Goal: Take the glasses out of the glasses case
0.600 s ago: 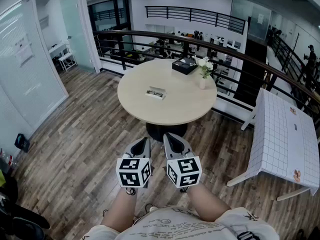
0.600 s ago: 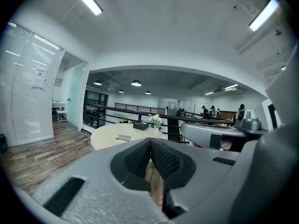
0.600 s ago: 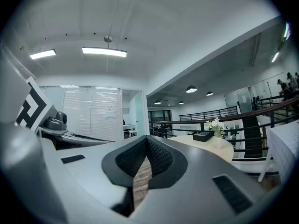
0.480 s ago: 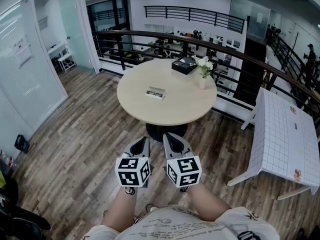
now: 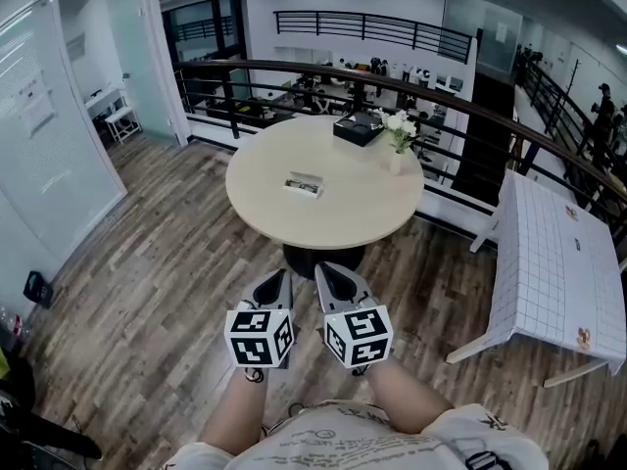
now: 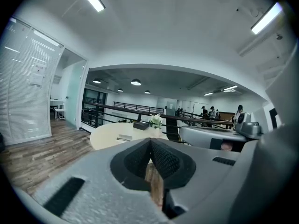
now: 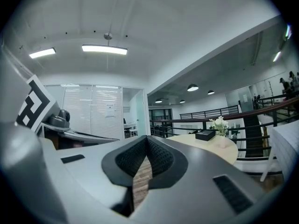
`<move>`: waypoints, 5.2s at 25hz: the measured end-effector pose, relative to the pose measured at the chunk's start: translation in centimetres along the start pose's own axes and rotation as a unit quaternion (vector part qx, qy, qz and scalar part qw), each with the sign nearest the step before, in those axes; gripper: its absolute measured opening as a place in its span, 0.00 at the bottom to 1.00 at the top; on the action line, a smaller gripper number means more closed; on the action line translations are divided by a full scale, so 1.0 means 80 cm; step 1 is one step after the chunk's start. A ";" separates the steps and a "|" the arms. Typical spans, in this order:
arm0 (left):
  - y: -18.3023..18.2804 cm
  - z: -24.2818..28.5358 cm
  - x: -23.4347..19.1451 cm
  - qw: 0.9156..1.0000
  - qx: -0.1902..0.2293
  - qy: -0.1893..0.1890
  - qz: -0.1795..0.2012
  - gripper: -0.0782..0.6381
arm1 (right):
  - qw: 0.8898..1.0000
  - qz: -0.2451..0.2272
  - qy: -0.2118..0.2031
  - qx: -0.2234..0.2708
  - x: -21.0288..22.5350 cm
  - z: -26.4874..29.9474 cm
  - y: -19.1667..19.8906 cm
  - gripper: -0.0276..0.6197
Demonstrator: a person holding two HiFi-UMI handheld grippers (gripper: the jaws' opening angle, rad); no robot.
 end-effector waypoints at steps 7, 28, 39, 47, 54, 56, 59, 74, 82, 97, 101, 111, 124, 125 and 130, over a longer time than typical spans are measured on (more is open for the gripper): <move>0.006 -0.010 -0.033 1.000 -0.001 0.005 -0.006 0.13 | 1.000 0.007 0.018 0.002 -0.021 0.017 0.009 0.07; 0.024 0.022 -0.110 1.000 -0.019 0.012 -0.010 0.13 | 0.999 0.023 0.030 -0.005 -0.025 0.105 0.037 0.07; 0.007 0.100 -0.173 1.000 -0.022 -0.004 -0.006 0.13 | 0.999 0.030 0.014 0.000 0.005 0.212 0.039 0.07; -0.016 0.178 -0.219 0.999 -0.032 -0.002 -0.014 0.13 | 1.000 0.016 0.010 -0.014 0.034 0.301 0.030 0.07; -0.031 0.264 -0.239 0.999 -0.051 0.011 -0.014 0.13 | 0.999 0.019 0.022 -0.041 0.088 0.369 0.036 0.07; -0.036 0.281 -0.248 0.998 -0.052 0.012 -0.012 0.13 | 0.999 0.017 0.023 -0.043 0.095 0.387 0.035 0.07; -0.023 0.290 -0.262 0.998 -0.052 0.015 -0.012 0.13 | 0.999 0.014 0.019 -0.040 0.090 0.399 0.052 0.07; -0.013 0.405 -0.307 0.997 -0.075 -0.006 -0.020 0.13 | 0.996 -0.005 -0.014 -0.093 0.168 0.506 0.107 0.08; -0.012 0.426 -0.327 0.996 -0.082 -0.009 -0.021 0.13 | 0.991 -0.022 -0.027 -0.126 0.171 0.537 0.130 0.14; -0.003 0.467 -0.396 0.995 -0.095 0.003 -0.032 0.13 | 0.952 -0.204 -0.062 -0.218 0.178 0.632 0.226 0.18; 0.002 0.471 -0.414 0.994 -0.097 0.002 -0.044 0.13 | 0.936 -0.234 -0.062 -0.255 0.189 0.654 0.261 0.18; 0.025 0.471 -0.447 0.991 -0.114 0.003 -0.070 0.13 | 0.879 -0.342 -0.094 -0.318 0.196 0.709 0.324 0.18; 0.035 0.466 -0.484 0.989 -0.124 -0.020 -0.083 0.13 | 0.821 -0.407 -0.125 -0.382 0.196 0.747 0.373 0.18; 0.035 0.466 -0.486 0.989 -0.125 -0.021 -0.083 0.13 | 0.818 -0.412 -0.124 -0.381 0.195 0.749 0.374 0.17; 0.040 0.463 -0.496 0.988 -0.126 -0.025 -0.083 0.13 | 0.806 -0.434 -0.125 -0.382 0.192 0.758 0.384 0.17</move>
Point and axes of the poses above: the fingertips, and each gripper's own axes: z forward along the fingers, x to its right, y out of its underside, the point moved 6 cm from there along -z, backward along the fingers, and after that the axes turned 9 degrees about y, right-handed, at the moved point
